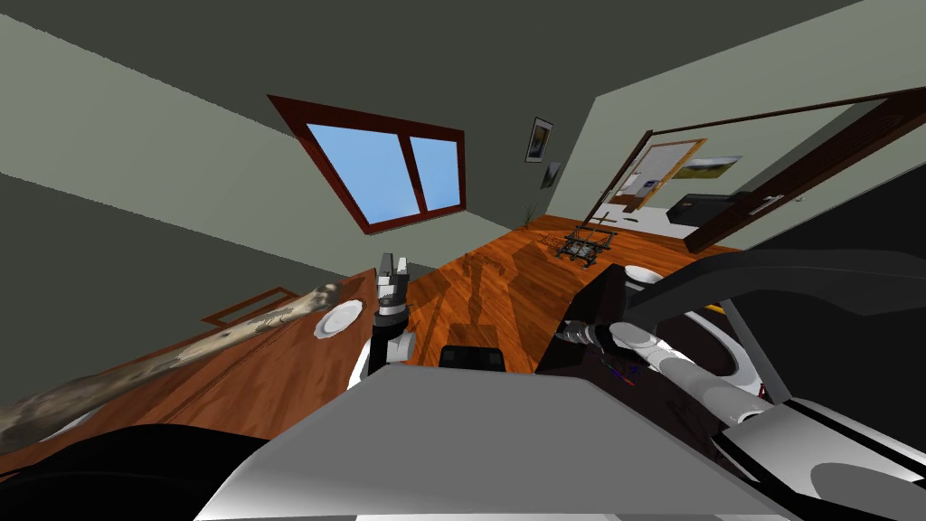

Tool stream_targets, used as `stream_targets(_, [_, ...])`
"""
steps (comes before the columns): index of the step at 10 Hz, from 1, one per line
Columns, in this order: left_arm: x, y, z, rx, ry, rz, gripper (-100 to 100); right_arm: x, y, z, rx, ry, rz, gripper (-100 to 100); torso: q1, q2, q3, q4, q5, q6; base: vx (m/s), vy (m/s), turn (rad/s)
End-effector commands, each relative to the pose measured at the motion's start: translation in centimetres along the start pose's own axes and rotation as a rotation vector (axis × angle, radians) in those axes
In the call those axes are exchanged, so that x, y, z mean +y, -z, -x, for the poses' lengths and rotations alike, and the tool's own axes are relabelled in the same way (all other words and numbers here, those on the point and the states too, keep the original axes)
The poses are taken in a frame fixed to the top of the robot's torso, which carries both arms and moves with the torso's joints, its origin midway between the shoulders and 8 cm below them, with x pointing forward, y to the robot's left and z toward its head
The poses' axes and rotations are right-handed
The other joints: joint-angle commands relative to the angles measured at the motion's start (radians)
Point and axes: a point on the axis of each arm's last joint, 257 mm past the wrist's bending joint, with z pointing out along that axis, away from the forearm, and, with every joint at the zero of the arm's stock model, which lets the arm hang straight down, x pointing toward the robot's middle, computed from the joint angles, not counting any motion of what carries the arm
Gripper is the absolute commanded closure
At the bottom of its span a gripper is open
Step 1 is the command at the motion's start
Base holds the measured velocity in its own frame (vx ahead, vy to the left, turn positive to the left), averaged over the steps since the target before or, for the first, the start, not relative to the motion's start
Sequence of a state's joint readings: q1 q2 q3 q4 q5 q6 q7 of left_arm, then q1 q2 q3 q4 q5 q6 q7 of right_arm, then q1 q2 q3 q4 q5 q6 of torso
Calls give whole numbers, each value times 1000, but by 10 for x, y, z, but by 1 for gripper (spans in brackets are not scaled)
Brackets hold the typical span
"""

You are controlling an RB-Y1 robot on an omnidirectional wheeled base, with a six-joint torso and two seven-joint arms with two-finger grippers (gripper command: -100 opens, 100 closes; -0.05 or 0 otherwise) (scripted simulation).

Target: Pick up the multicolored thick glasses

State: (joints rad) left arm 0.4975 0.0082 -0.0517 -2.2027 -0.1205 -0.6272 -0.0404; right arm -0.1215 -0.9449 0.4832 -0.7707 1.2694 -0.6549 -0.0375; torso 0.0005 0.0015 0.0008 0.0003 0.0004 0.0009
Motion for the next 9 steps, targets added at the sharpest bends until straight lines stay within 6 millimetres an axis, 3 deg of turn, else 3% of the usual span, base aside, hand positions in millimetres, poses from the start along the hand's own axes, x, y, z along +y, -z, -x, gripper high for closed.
stream_targets(1, [0,0,0,0,0,0,0,-15,12,-40,81,-1,-38,-100,0,0,0,0,0,0,0,16,8])
stream_targets(2, [0,0,0,0,0,0,0,-16,13,-43,86,-6,-41,-100,0,0,0,0,0,0,-1,12,-3])
stream_targets(3, [0,0,0,0,0,0,0,-25,22,-68,139,-9,-62,-100,0,0,0,0,0,0,-2,12,3])
stream_targets(4, [0,0,0,0,0,0,0,-25,22,-68,139,-9,-62,-100,0,0,0,0,0,0,-1,7,3])
stream_targets(7, [0,0,0,0,0,0,0,-38,45,-129,266,-23,-103,-100,0,0,0,0,0,0,-4,8,-2])
stream_targets(9, [0,0,0,0,0,0,0,-38,45,-129,266,-23,-103,-100,0,0,0,0,0,0,-3,3,0])
